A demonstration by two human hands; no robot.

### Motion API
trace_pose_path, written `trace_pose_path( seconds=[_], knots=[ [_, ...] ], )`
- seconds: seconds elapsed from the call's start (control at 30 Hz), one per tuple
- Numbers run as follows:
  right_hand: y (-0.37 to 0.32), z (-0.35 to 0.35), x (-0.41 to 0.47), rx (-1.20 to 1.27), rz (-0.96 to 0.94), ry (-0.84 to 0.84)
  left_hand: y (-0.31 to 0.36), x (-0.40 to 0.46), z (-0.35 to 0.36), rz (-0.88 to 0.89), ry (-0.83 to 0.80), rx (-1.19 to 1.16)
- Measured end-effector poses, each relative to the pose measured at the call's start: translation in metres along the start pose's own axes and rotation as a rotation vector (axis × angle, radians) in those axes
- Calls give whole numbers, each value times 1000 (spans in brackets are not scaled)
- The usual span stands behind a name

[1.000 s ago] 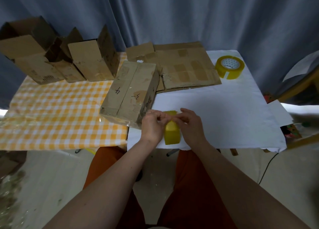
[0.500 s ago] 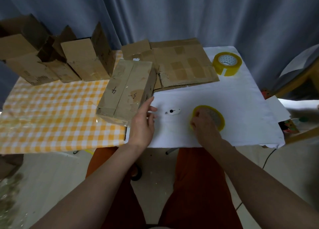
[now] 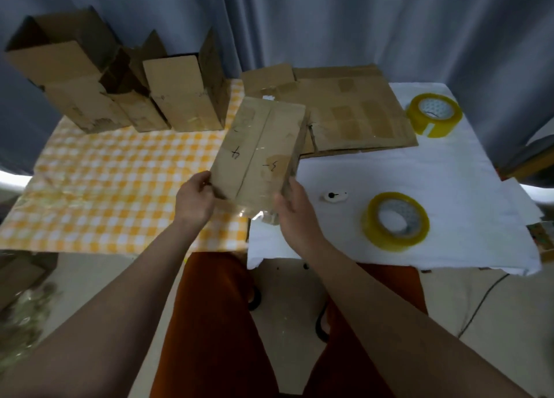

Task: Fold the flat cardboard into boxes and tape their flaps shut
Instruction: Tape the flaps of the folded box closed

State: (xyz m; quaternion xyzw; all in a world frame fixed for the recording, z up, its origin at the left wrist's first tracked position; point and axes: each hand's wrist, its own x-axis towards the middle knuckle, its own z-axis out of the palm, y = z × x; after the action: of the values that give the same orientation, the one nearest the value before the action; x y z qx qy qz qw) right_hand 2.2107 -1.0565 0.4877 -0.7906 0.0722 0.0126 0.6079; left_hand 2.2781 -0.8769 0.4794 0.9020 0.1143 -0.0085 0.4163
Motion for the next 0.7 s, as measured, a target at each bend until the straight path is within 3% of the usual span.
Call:
trace_pose_path(
  seconds=[0.1, 0.17, 0.37, 0.53, 0.7],
  knots=[
    [-5, 25, 24, 207, 144, 111, -3, -9, 3, 87, 7, -2],
    [6, 38, 35, 145, 129, 184, -8, -9, 5, 112, 0, -6],
    [59, 51, 42, -166, -224, 258, -32, -15, 13, 321, -32, 1],
    [78, 23, 61, -619, -676, 84, -52, -3, 9, 454, -65, -20],
    [74, 12, 61, -770, -759, -2, -64, 5, 7, 492, -122, -64]
  ],
)
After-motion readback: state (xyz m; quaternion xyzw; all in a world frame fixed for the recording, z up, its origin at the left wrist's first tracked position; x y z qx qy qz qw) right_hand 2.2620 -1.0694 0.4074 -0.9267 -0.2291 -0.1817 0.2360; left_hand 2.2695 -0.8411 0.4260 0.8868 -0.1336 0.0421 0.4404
